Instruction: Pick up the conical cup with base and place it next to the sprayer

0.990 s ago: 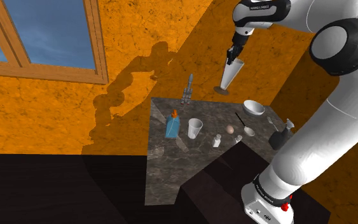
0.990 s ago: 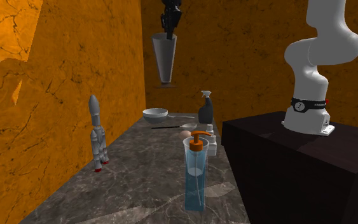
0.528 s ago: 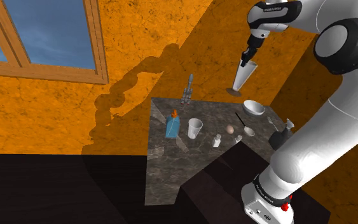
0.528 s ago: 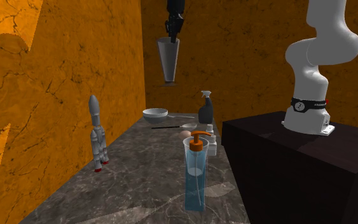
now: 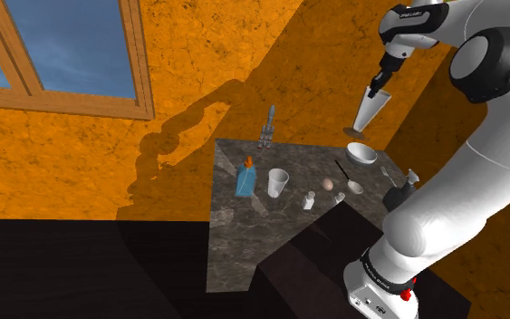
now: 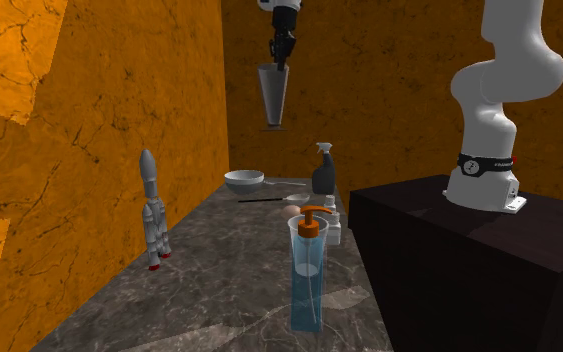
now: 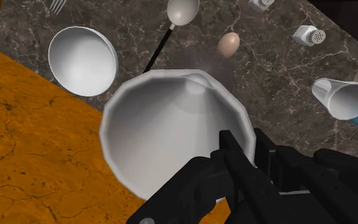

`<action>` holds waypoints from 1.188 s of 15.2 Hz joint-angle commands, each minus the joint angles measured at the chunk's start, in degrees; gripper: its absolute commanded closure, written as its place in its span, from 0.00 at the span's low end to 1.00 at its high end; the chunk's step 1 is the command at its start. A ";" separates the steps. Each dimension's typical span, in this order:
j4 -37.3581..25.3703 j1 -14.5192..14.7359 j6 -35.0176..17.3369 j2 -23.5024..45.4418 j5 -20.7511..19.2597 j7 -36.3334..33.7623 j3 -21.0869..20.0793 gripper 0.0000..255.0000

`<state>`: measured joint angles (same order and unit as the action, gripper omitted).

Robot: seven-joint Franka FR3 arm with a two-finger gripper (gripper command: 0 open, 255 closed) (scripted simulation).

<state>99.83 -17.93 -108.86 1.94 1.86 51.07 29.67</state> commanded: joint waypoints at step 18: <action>-23.56 -22.15 8.46 20.69 16.21 29.43 8.15 1.00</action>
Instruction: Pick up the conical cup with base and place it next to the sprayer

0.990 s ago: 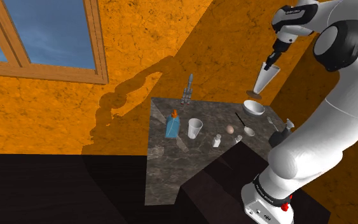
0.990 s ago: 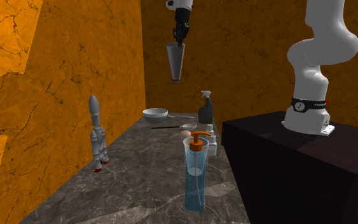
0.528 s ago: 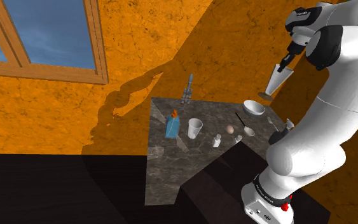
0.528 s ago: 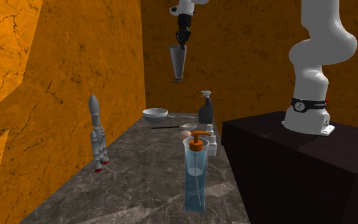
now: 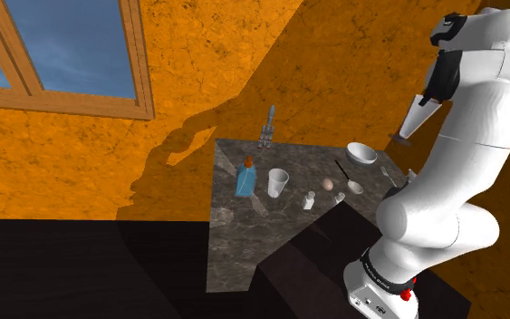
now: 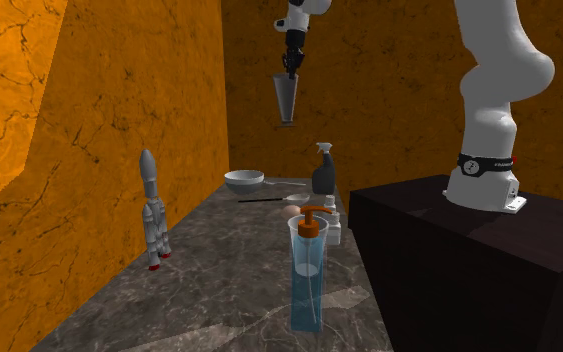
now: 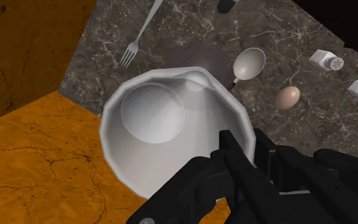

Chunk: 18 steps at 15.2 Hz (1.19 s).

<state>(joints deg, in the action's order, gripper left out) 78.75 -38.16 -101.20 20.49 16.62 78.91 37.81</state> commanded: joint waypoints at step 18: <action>-0.64 -7.14 -5.91 8.62 5.87 7.78 -0.80 1.00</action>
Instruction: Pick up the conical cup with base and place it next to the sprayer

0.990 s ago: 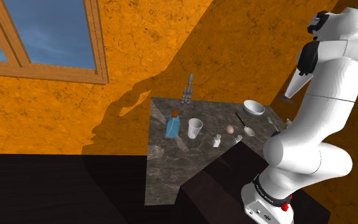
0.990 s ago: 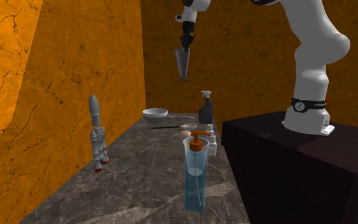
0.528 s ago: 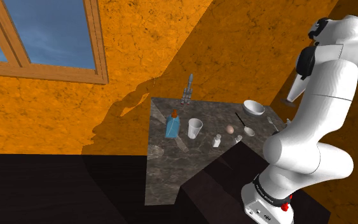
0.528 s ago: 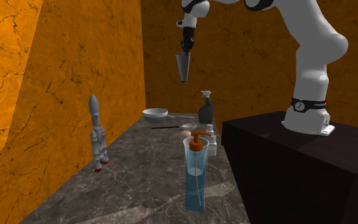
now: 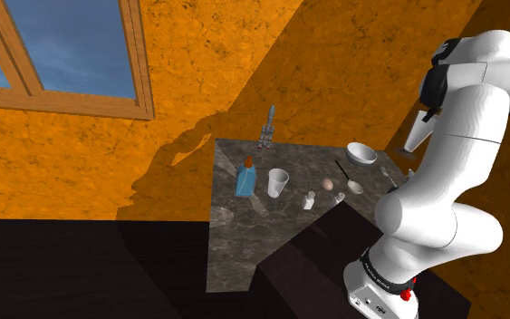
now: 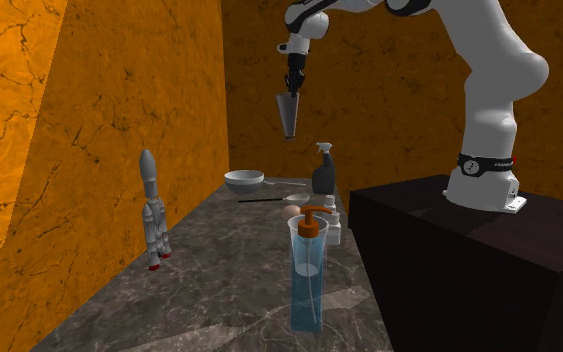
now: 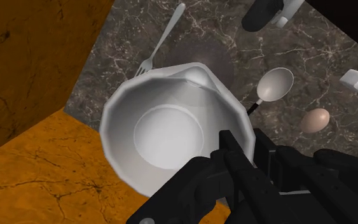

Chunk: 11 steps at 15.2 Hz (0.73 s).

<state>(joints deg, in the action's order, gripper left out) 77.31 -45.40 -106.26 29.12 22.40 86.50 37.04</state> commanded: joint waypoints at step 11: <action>7.44 0.79 -8.37 1.34 1.53 1.84 -0.84 1.00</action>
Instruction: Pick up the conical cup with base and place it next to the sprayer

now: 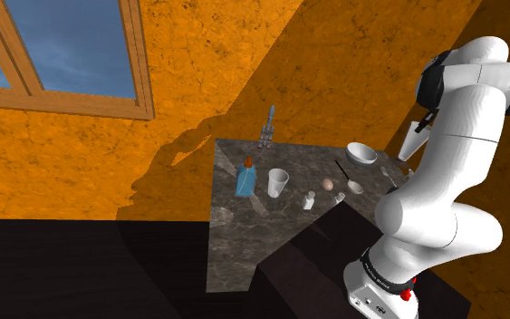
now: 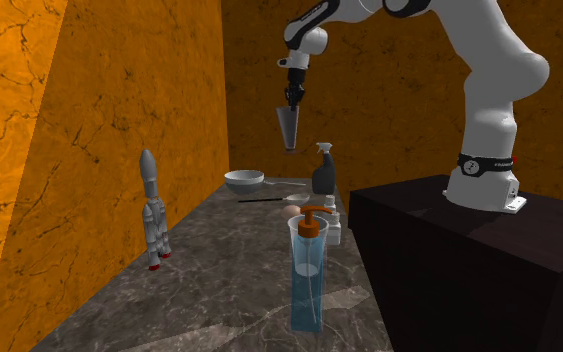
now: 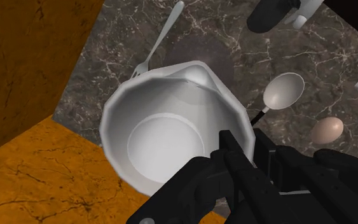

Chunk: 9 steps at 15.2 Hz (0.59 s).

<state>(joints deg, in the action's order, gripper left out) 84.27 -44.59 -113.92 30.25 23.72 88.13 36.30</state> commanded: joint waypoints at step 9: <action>4.27 -0.17 -6.23 2.37 2.07 1.78 -1.21 1.00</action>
<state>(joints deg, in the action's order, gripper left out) 88.18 -44.72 -119.44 32.31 25.52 89.72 35.25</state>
